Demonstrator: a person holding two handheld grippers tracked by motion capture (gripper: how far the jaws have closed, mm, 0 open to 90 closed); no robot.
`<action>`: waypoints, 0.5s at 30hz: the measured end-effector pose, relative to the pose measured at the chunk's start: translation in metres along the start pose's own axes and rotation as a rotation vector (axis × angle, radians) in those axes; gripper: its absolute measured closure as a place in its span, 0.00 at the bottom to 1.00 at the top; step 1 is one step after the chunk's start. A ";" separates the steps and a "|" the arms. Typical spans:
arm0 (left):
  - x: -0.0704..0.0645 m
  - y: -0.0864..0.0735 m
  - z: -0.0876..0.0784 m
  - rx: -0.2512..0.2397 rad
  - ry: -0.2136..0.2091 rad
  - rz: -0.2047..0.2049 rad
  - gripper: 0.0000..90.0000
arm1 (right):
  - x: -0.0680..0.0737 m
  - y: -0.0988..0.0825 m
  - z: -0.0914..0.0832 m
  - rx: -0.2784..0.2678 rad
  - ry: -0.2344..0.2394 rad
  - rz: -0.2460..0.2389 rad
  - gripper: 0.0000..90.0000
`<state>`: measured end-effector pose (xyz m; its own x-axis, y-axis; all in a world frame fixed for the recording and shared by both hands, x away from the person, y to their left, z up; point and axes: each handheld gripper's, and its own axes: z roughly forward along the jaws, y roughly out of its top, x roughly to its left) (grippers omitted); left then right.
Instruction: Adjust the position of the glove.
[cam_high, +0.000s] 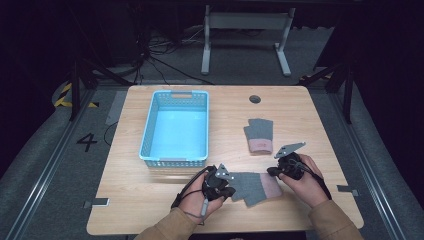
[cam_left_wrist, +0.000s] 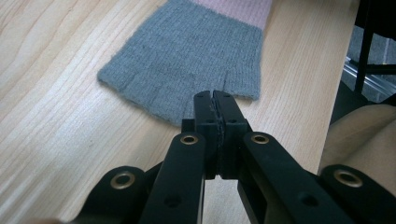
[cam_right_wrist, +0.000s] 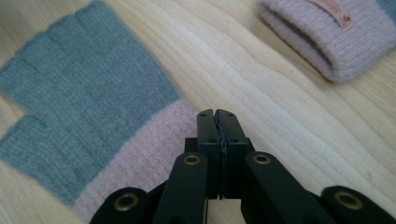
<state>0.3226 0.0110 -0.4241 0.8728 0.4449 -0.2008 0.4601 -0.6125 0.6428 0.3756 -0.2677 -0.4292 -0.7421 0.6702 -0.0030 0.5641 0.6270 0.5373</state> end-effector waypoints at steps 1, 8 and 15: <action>0.000 0.000 0.000 -0.001 0.000 -0.001 1.00 | 0.002 -0.001 -0.001 0.006 -0.002 0.001 1.00; 0.003 0.001 -0.004 -0.009 0.002 -0.005 1.00 | 0.009 -0.007 -0.005 0.006 0.004 -0.010 1.00; 0.005 0.002 -0.006 -0.015 0.003 -0.008 0.99 | 0.008 -0.006 -0.013 -0.044 -0.003 0.002 1.00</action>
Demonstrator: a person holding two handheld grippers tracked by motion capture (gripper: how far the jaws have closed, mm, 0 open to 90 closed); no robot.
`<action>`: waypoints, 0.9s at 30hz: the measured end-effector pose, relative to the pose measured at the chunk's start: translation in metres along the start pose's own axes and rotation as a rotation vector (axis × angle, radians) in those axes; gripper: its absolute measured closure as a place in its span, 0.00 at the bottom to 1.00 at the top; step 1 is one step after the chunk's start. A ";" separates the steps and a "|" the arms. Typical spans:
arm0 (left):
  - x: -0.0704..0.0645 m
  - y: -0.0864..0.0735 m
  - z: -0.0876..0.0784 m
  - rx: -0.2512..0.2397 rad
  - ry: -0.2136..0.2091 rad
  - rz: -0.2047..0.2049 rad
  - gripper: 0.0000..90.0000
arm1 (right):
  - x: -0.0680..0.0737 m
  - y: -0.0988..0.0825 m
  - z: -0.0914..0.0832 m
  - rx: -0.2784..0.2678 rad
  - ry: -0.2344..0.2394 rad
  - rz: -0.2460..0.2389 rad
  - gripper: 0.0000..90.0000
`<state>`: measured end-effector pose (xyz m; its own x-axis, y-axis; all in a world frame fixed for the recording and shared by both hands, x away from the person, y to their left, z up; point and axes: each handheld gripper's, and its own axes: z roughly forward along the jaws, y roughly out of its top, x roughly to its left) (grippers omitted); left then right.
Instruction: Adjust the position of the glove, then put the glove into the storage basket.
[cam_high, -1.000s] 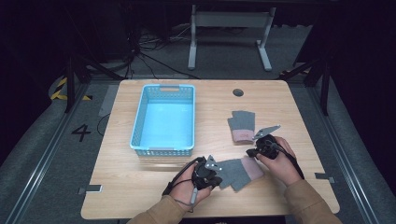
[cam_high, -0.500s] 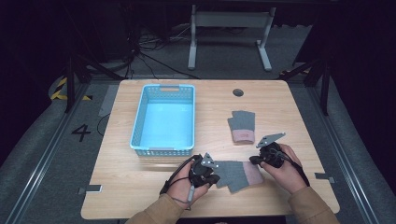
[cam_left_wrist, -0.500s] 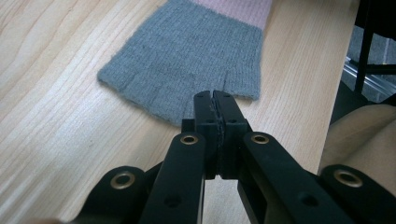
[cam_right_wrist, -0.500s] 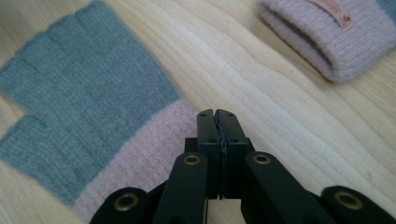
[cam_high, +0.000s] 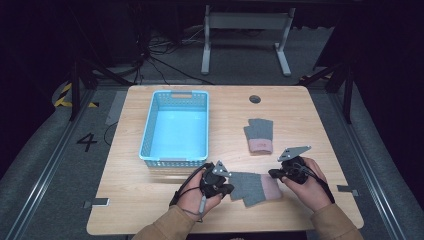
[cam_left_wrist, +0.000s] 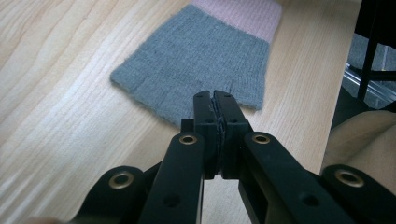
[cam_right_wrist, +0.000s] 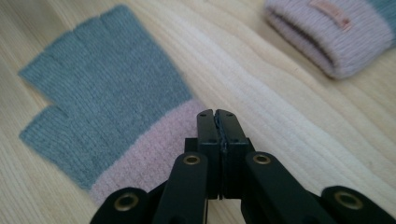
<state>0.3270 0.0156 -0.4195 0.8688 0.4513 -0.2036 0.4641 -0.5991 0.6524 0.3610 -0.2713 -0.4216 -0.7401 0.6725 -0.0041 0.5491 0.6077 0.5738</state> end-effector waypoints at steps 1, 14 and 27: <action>0.002 0.001 -0.002 -0.002 0.001 -0.004 0.99 | -0.001 0.001 -0.002 -0.009 0.000 0.007 1.00; 0.012 0.001 -0.031 -0.016 0.027 -0.014 0.95 | -0.007 0.015 -0.022 -0.058 0.002 0.023 1.00; 0.019 -0.008 -0.042 0.017 0.030 -0.038 0.91 | -0.027 0.064 0.002 -0.048 0.001 0.036 1.00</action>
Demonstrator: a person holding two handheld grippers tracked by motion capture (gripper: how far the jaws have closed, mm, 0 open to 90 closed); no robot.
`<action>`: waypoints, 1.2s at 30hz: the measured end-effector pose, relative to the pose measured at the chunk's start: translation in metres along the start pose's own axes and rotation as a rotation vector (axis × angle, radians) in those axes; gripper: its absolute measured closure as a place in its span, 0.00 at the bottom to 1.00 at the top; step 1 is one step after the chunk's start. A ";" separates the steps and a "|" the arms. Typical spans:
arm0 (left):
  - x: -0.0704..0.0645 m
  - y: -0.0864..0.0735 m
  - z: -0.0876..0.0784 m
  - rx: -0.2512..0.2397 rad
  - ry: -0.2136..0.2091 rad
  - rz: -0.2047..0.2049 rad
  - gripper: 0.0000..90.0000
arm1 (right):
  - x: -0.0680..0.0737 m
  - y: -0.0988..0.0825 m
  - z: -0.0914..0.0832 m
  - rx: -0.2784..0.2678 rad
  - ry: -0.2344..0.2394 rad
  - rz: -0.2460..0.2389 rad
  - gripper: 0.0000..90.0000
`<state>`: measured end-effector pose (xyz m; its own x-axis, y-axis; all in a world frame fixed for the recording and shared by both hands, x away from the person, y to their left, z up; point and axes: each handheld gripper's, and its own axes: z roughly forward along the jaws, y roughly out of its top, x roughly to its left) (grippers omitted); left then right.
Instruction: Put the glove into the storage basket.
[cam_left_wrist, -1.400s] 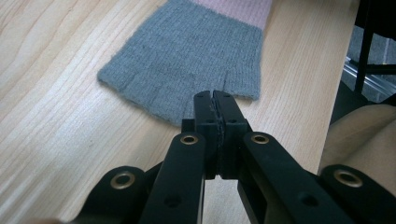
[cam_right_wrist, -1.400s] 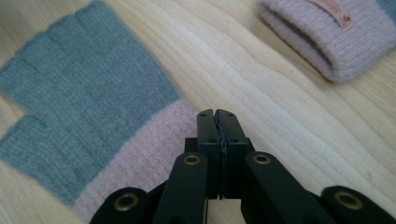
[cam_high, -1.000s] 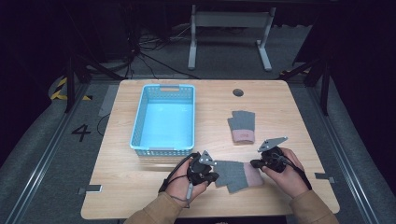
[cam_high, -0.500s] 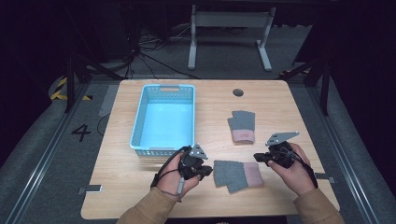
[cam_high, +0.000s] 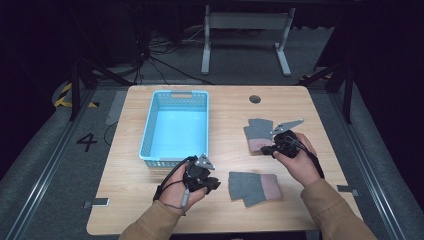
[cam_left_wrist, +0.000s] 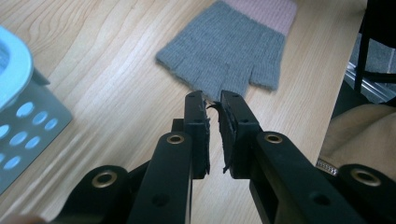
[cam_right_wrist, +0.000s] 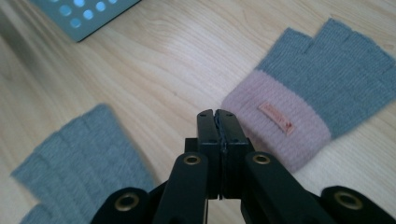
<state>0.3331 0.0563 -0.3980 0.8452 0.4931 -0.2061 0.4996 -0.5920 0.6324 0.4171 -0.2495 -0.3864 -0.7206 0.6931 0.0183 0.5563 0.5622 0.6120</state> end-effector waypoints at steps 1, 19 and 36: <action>0.000 -0.001 -0.001 0.002 0.005 -0.002 0.91 | -0.002 0.003 0.003 0.002 -0.001 0.001 1.00; 0.008 -0.018 -0.012 -0.004 0.026 -0.042 0.89 | -0.011 0.029 0.066 0.075 0.006 -0.006 1.00; 0.007 -0.016 -0.008 0.003 0.021 -0.036 0.89 | -0.021 0.015 0.068 0.111 -0.011 0.023 1.00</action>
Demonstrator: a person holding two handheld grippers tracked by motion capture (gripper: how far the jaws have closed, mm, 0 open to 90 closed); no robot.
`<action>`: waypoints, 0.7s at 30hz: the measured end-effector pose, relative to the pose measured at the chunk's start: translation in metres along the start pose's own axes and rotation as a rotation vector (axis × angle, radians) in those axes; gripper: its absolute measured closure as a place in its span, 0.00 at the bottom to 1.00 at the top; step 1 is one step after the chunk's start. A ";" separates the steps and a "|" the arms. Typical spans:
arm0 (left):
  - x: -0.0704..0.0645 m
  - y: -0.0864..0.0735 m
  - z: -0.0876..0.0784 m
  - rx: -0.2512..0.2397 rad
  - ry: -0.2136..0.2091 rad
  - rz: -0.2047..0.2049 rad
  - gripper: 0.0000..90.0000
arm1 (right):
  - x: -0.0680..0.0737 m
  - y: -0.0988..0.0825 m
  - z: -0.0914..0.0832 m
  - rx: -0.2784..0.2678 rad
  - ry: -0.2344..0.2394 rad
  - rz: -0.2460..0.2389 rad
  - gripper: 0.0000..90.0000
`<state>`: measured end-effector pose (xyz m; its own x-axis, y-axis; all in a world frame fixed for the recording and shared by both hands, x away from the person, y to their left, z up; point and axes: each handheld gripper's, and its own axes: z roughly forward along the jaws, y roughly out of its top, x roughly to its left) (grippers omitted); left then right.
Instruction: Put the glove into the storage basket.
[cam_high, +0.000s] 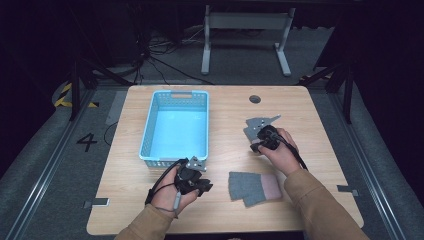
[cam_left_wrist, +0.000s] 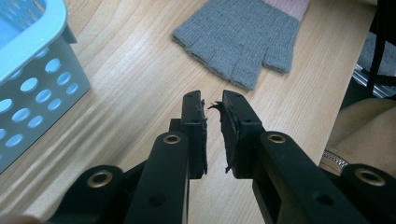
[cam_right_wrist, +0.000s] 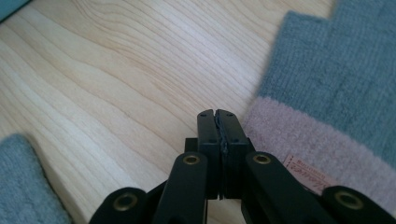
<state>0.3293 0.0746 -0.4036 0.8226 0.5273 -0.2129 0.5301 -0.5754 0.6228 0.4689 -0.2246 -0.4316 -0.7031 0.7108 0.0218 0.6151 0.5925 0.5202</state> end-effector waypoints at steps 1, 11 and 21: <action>0.000 0.000 0.000 0.000 -0.001 0.000 0.89 | -0.001 -0.002 -0.001 0.002 -0.003 -0.001 1.00; 0.000 0.001 0.002 0.005 -0.004 0.006 0.88 | -0.012 -0.014 -0.006 0.008 -0.018 0.028 1.00; 0.001 0.001 0.001 0.002 -0.004 0.000 0.88 | -0.023 -0.022 -0.010 0.014 -0.029 0.060 1.00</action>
<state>0.3304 0.0738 -0.4041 0.8236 0.5244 -0.2161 0.5304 -0.5768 0.6213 0.4677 -0.2584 -0.4349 -0.6543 0.7558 0.0272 0.6609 0.5539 0.5064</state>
